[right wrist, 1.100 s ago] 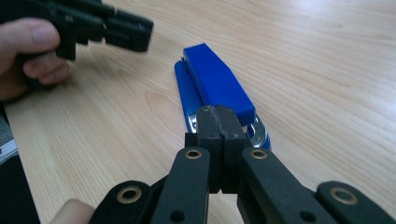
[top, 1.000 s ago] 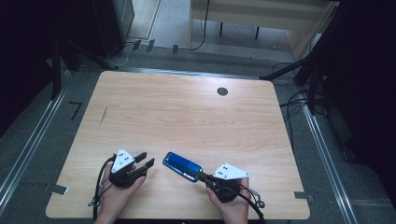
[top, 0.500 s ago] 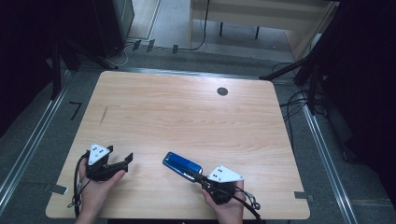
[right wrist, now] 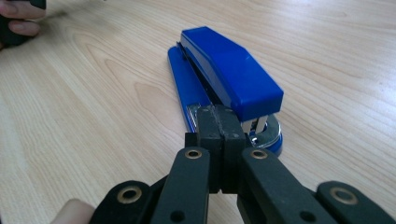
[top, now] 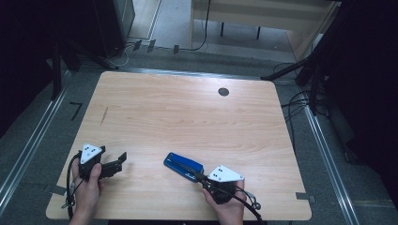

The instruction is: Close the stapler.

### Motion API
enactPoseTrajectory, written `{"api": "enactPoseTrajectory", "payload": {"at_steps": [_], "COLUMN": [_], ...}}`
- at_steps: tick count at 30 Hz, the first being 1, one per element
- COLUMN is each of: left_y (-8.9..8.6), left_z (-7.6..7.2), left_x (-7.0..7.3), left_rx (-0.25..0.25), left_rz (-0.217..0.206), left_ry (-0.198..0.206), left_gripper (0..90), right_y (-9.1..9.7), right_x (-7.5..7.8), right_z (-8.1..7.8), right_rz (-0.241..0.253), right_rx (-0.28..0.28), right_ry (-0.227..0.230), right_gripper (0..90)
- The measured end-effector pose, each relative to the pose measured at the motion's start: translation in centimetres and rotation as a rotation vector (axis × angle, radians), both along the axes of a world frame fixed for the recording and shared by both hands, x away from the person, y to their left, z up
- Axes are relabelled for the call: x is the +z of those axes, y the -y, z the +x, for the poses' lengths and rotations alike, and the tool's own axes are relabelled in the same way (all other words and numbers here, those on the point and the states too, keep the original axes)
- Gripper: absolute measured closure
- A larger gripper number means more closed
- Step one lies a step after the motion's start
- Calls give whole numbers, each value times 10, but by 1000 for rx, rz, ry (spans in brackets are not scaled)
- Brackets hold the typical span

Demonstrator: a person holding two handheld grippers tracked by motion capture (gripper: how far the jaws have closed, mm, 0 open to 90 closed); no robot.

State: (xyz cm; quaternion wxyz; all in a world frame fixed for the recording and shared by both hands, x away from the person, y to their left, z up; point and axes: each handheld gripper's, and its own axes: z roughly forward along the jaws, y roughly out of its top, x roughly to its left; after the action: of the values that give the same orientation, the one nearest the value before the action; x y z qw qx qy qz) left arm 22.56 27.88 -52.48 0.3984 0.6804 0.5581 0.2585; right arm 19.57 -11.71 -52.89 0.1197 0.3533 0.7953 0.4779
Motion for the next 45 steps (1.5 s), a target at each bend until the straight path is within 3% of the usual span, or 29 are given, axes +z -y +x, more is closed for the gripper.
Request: {"api": "enactPoseTrajectory", "payload": {"at_steps": [8, 11, 13, 17, 27, 36, 45], "left_y": [1, 1, 1, 1, 0, 1, 1], "left_z": [-1, -1, 0, 0, 0, 0, 0], "left_x": [0, 0, 0, 0, 0, 0, 0], "left_rx": [-17, -20, -19, -20, -17, -16, -14], "left_rz": [4, 8, 6, 6, 3, 3, 4], "left_ry": [6, 9, 9, 7, 2, 2, 3], "left_gripper": [139, 139, 140, 140, 139, 140, 140], "right_y": [0, -1, 0, 0, -7, -11, -4], "right_x": [-2, -7, -9, -9, -12, -16, -17], "right_z": [2, 4, 5, 5, -7, -5, 8], "right_rz": [-7, -43, -23, -30, -52, -99, -83], "right_rx": [0, -7, -7, -11, 13, 3, -22], "right_ry": [-6, -12, -27, -22, -55, -71, -86], "right_gripper": [900, 900, 900, 900, 900, 900, 900]}}
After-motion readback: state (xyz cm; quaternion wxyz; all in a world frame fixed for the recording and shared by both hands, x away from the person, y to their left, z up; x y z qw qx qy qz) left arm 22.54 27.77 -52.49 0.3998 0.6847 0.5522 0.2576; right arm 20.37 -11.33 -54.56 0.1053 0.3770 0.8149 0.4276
